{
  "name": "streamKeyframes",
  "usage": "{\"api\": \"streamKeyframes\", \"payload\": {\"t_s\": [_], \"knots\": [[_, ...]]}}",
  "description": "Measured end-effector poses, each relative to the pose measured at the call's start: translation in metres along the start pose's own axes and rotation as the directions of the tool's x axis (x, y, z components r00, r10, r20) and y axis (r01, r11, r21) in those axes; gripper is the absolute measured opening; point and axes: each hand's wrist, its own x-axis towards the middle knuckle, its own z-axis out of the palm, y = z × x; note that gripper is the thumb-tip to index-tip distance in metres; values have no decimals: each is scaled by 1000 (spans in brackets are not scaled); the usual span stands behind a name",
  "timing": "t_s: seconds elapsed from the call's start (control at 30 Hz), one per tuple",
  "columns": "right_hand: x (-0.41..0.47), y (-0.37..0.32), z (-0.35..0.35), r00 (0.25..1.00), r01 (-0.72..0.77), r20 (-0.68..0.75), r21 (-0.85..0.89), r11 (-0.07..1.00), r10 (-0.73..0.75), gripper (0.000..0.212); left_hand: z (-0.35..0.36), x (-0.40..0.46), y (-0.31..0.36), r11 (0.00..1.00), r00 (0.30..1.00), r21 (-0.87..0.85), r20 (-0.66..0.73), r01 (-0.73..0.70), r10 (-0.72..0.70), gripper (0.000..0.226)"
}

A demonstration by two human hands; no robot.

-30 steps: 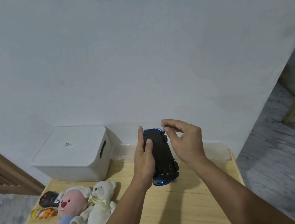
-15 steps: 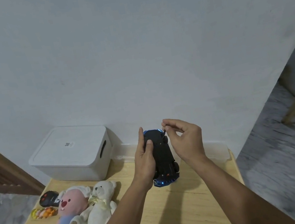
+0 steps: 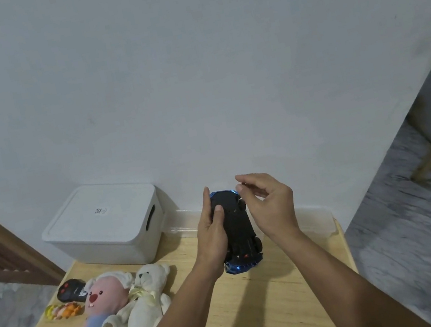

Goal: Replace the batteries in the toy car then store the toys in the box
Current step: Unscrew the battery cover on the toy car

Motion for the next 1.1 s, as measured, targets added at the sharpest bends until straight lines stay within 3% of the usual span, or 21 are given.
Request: {"api": "streamKeyframes", "payload": {"t_s": [0.6, 1.1], "knots": [[4, 2, -2, 996, -93, 12, 42, 995, 93, 20, 0, -1, 1, 999, 999, -28, -6, 36, -37, 50], [7, 1, -3, 996, -72, 55, -7, 997, 72, 24, 2, 0, -1, 999, 999, -37, 4, 37, -37, 49]]}}
